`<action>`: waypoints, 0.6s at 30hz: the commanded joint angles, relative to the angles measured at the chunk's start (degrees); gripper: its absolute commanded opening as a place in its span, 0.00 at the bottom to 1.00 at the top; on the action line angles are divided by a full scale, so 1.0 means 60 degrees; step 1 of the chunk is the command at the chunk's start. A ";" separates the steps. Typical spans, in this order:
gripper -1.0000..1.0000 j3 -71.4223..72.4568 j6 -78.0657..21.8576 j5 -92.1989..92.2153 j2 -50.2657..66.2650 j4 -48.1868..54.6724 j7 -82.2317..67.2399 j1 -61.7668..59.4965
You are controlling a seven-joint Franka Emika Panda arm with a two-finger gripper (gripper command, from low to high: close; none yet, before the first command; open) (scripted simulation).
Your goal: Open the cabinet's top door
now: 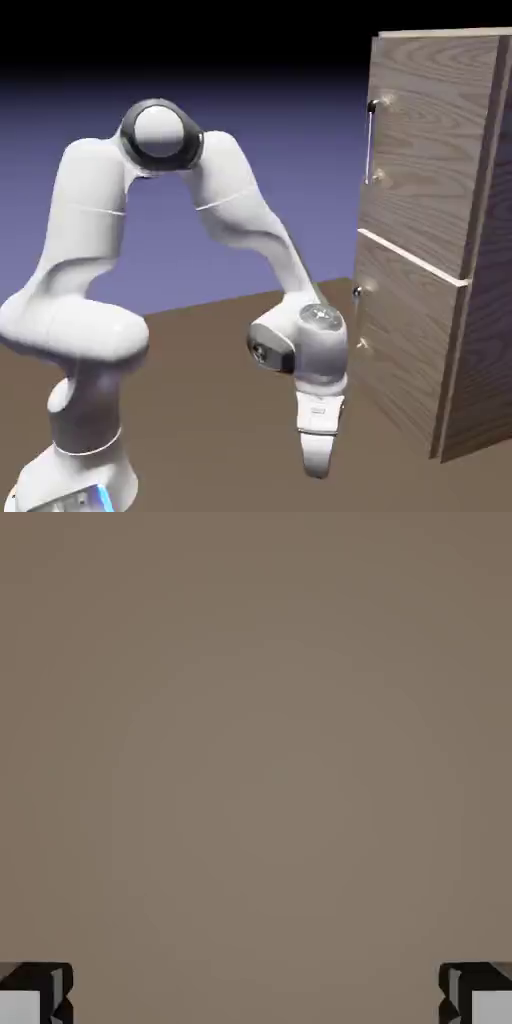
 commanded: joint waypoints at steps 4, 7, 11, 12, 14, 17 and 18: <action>0.50 -0.1344 -0.0390 0.1482 0.1385 0.0249 -0.0627 0.1141; 0.50 -0.2352 -0.0683 0.2593 0.2423 0.0435 -0.1096 0.1996; 0.50 -0.3695 -0.1073 0.4074 0.3808 0.0684 -0.1723 0.3136; 0.50 -0.4031 -0.1170 0.4444 0.4154 0.0746 -0.1879 0.3421; 0.50 -0.4703 -0.1365 0.5185 0.4846 0.0870 -0.2192 0.3991; 0.50 -0.5711 -0.1658 0.6296 0.5885 0.1057 -0.2662 0.4846; 0.50 -0.6047 -0.1755 0.6666 0.6231 0.1119 -0.2819 0.5131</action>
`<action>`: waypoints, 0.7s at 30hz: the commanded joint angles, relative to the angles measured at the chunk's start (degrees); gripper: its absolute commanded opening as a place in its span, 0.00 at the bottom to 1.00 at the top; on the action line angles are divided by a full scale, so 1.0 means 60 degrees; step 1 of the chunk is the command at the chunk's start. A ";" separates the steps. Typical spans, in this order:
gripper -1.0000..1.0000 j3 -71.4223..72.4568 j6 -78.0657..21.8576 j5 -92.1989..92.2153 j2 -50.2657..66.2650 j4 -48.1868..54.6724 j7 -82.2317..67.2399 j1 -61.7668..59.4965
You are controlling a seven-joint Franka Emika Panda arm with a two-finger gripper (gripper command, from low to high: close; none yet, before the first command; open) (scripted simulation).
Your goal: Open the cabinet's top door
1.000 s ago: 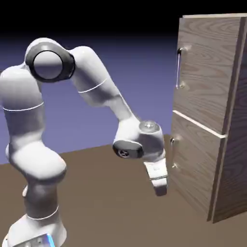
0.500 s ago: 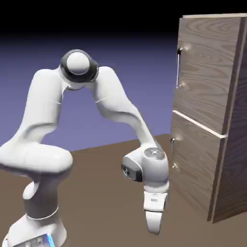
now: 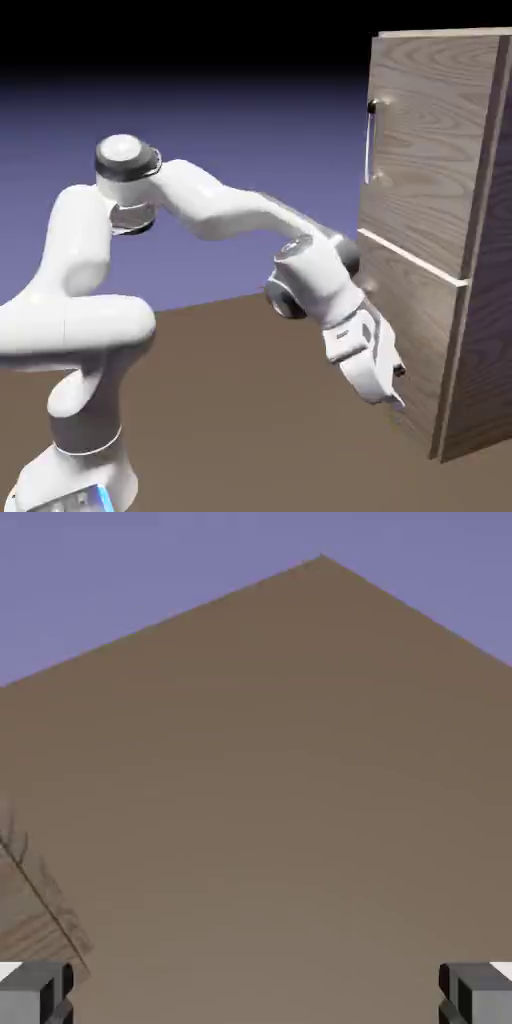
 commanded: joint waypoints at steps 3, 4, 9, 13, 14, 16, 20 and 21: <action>0.50 -0.1008 -0.0293 0.1111 0.1039 0.0187 -0.0470 0.0855; 0.50 -0.1344 -0.0390 0.1482 0.1385 0.0249 -0.0627 0.1141; 0.50 -0.3024 -0.0878 0.3333 0.3116 0.0560 -0.1409 0.2566; 0.50 -0.3974 -0.1154 0.4381 0.4095 0.0735 -0.1853 0.3373; 0.50 -0.3851 -0.1138 0.4548 0.4012 0.1098 -0.1865 0.3011; 0.50 -0.3627 -0.1110 0.4853 0.3860 0.1759 -0.1887 0.2352; 0.00 -0.3669 -0.1512 0.5157 0.3773 0.1724 -0.2213 0.2241; 0.00 -0.3812 -0.1928 0.5298 0.3739 0.1413 -0.2512 0.2407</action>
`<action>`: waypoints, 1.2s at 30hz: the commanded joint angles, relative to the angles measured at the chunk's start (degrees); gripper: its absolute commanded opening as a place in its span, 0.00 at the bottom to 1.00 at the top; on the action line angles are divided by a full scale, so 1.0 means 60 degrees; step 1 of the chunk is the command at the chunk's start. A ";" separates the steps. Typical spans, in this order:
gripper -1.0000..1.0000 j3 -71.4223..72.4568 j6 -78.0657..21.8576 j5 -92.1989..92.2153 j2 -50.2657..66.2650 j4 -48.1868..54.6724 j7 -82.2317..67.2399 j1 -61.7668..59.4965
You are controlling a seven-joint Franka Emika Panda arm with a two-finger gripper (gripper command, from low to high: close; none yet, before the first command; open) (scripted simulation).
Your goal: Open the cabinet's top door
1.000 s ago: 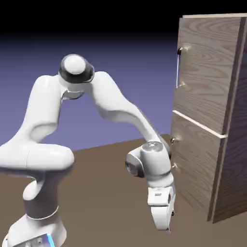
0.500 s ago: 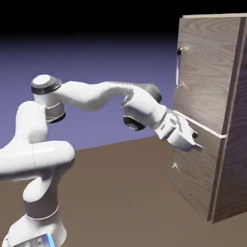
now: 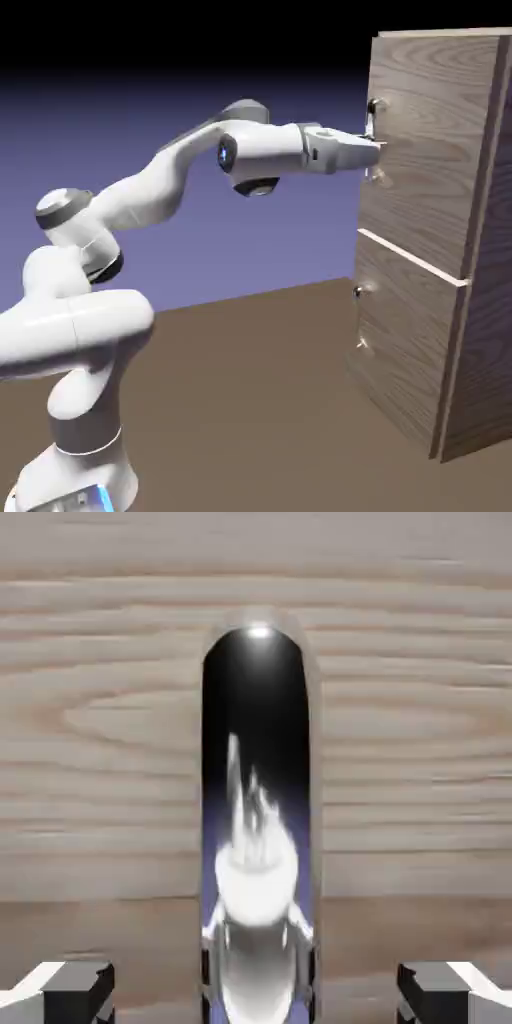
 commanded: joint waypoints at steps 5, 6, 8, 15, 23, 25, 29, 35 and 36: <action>0.00 -0.0771 -0.2068 0.0257 -0.0327 -0.1371 -0.1256 0.0652; 0.00 -0.0939 -0.2484 0.0241 -0.0417 -0.1606 -0.1474 0.0743; 0.00 -0.1290 -0.3314 0.0150 -0.0620 -0.2032 -0.1883 0.0885; 0.00 -0.2607 -0.6222 -0.0648 -0.1558 -0.3059 -0.3137 0.0933; 0.00 -0.3996 -0.9544 -0.2228 -0.3198 -0.3307 -0.4514 0.0213; 0.00 -0.4270 -1.0375 -0.2723 -0.3738 -0.3198 -0.4897 -0.0077; 0.00 -0.4660 -1.2023 -0.3865 -0.5029 -0.2724 -0.5763 -0.0774; 0.00 -0.4709 -1.3908 -0.5646 -0.7106 -0.1518 -0.7077 -0.1822; 0.00 -0.4665 -1.4141 -0.5940 -0.7452 -0.1277 -0.7284 -0.1979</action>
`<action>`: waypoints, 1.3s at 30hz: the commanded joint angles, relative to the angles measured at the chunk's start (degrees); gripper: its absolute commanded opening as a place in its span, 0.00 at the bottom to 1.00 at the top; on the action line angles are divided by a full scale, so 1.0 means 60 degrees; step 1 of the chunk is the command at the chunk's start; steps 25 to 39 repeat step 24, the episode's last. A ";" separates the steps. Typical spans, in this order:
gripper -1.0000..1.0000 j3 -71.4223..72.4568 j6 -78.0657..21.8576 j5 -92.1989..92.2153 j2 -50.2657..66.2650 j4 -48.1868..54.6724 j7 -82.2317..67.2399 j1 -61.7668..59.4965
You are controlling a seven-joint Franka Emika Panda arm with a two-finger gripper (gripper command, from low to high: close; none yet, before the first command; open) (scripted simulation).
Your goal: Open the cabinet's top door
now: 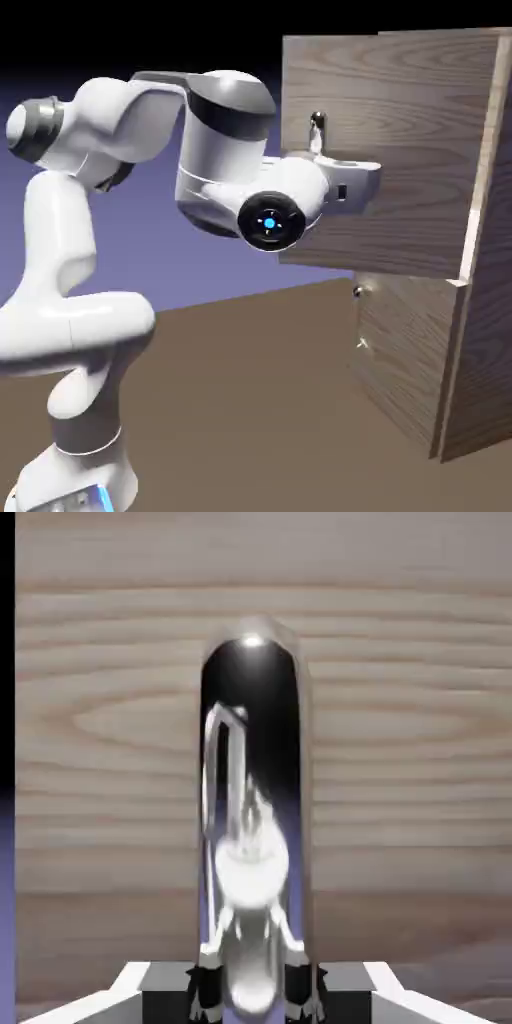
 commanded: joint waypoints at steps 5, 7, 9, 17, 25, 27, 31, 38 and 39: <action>0.00 0.0371 -0.0844 -0.1441 -0.1731 0.1314 -0.0919 -0.0674; 0.00 0.0568 -0.1052 -0.1999 -0.2423 0.1873 -0.1215 -0.0880; 0.00 0.0779 -0.1196 -0.2539 -0.3116 0.2439 -0.1457 -0.1045; 0.00 0.1604 -0.1347 -0.4496 -0.5885 0.4692 -0.1834 -0.1243; 1.00 0.2003 -0.1331 -0.5657 -0.7802 0.6259 -0.1583 -0.0915; 1.00 0.2003 -0.1331 -0.5657 -0.7802 0.6259 -0.1583 -0.0915; 1.00 0.2003 -0.1331 -0.5657 -0.7802 0.6259 -0.1583 -0.0915; 1.00 0.2003 -0.1331 -0.5657 -0.7802 0.6259 -0.1583 -0.0915; 1.00 0.2003 -0.1331 -0.5657 -0.7802 0.6259 -0.1583 -0.0915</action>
